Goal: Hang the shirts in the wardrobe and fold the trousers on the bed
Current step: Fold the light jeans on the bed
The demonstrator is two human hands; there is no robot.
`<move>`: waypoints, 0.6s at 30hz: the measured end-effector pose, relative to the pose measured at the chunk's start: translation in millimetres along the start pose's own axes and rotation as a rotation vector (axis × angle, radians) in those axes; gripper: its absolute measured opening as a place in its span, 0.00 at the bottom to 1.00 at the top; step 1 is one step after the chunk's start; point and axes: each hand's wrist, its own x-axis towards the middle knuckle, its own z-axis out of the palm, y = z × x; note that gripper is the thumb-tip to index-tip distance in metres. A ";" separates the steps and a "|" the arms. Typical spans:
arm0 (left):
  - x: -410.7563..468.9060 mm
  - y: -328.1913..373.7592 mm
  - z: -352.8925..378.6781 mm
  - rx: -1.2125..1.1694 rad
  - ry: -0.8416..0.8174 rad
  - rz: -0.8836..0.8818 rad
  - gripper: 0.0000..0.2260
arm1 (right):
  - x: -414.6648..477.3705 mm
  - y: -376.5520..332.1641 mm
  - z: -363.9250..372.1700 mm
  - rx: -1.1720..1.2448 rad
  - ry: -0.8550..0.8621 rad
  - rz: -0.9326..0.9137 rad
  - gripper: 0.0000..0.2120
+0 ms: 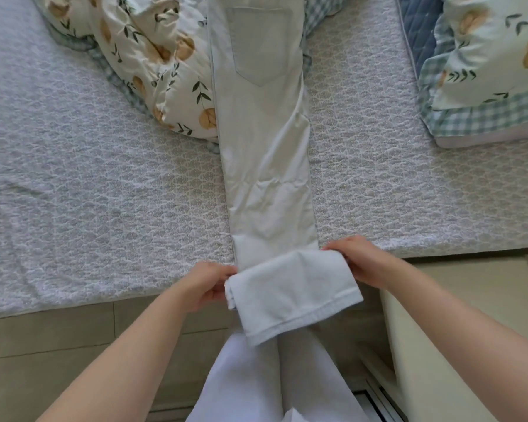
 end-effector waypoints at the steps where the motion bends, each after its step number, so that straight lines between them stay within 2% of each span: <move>1: 10.0 17.3 -5.7 -0.041 -0.003 0.016 0.06 | 8.6 -17.8 1.2 0.075 -0.003 0.000 0.10; 3: 33.3 56.5 -16.3 -0.188 -0.007 0.074 0.06 | 32.3 -55.1 0.5 0.335 0.004 -0.067 0.16; 5: 62.6 91.9 -27.4 -0.410 0.020 0.148 0.09 | 60.8 -85.6 -2.3 0.706 0.010 -0.172 0.14; 7: 95.6 112.3 -34.9 -0.507 0.091 0.208 0.12 | 100.2 -93.0 -8.7 0.893 0.134 -0.214 0.10; 9: 121.6 110.5 -33.5 -0.321 0.218 0.201 0.10 | 128.4 -74.4 -9.9 0.768 0.283 -0.164 0.13; 11: 136.8 86.9 -25.6 -0.127 0.282 0.155 0.08 | 142.5 -43.2 -3.5 0.487 0.386 -0.089 0.14; 14: 138.2 45.4 -13.1 -0.057 0.282 0.157 0.06 | 141.3 -1.4 7.7 0.043 0.370 -0.092 0.13; 18: 122.1 16.0 -6.4 -0.037 0.326 0.295 0.03 | 126.3 24.4 16.0 0.030 0.284 -0.160 0.12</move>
